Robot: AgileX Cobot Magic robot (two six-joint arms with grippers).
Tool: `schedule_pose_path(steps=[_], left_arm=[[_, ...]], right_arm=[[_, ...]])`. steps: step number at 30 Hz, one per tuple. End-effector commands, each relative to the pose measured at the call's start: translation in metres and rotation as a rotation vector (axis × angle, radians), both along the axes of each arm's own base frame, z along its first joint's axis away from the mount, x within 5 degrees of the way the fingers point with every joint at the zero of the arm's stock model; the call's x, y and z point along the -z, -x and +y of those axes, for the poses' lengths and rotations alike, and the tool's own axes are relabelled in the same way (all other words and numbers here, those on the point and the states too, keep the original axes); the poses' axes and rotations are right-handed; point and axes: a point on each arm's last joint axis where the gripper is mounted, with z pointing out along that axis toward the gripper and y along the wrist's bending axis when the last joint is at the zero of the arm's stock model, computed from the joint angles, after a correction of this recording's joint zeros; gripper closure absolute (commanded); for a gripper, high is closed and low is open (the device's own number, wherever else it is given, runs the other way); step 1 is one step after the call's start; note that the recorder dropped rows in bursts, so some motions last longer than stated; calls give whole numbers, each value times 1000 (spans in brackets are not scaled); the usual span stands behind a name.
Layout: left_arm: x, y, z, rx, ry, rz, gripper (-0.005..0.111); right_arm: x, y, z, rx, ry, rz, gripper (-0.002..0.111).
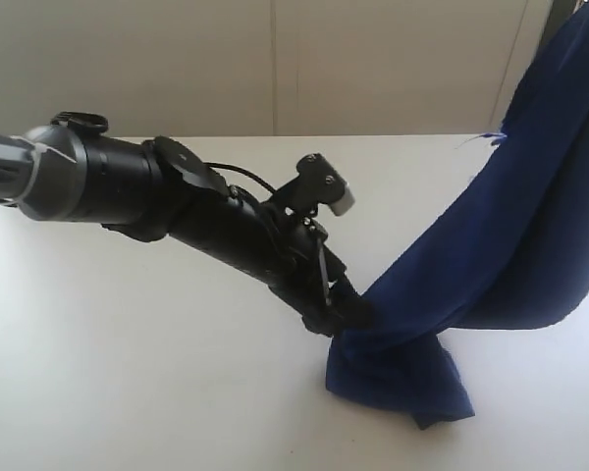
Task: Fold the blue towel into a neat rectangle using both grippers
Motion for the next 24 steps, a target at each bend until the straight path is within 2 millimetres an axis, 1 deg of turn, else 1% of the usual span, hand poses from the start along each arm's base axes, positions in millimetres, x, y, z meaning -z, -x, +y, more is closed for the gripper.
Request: schedule_pose_path(steps=[1,5,10,17,20,24], left_arm=[[5,-14,16,14,37,104,28],[21,-14,17,95,35,139,29],[37,-15,15,88,34,185,35],[42,-17,9,90,111,196,38],[44,-17,8,96,131,204,44],[51,-17,8,91,122,217,58]], right_arm=[[-5,1,-2,2,10,-26,108],[-5,1,-2,2,10,-26,108],[-5,2,-2,5,10,-23,108],[-5,2,-2,5,10,-23,108],[-5,2,-2,5,10,-23,108],[-5,2,-2,5,10,-23,108]])
